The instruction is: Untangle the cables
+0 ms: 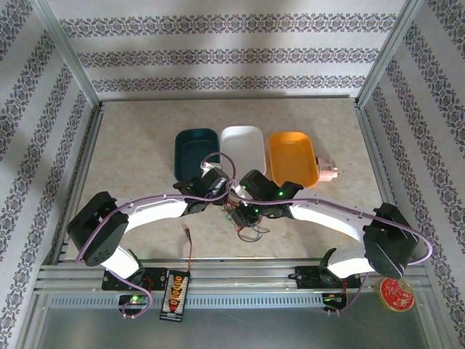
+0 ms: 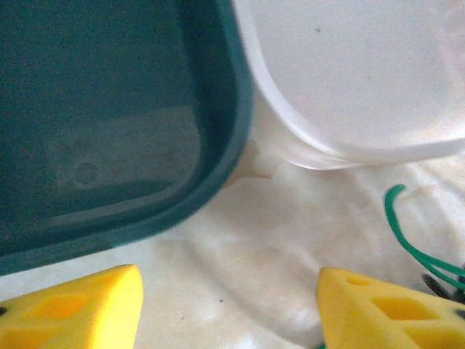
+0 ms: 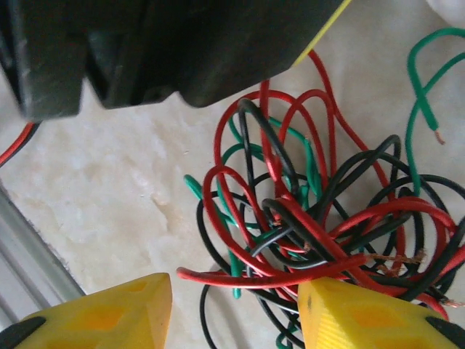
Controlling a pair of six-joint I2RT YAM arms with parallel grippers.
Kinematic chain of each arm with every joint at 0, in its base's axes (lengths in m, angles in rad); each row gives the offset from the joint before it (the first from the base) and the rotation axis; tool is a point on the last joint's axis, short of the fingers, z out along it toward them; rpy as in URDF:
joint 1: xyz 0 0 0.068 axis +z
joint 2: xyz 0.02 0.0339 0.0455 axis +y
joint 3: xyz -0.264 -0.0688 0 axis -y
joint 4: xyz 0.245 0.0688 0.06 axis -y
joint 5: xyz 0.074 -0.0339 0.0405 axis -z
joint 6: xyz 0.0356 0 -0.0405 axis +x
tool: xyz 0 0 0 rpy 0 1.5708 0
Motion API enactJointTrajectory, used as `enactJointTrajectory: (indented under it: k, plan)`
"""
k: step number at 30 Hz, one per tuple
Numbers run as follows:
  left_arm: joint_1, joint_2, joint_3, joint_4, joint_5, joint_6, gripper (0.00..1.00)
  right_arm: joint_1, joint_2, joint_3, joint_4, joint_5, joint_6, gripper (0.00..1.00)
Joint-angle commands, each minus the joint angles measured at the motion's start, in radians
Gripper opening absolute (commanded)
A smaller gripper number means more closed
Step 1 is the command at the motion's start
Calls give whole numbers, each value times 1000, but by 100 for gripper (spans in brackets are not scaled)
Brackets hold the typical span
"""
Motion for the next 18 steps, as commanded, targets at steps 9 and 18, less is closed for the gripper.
enactJointTrajectory:
  k: [9, 18]
  plan:
    - [-8, 16, -39, 156, 327, 157, 40, -31, -1, -10, 42, 61, 19, 43]
    - [-8, 57, -19, 150, 479, 189, 33, -94, -65, -62, 51, -55, 41, 42]
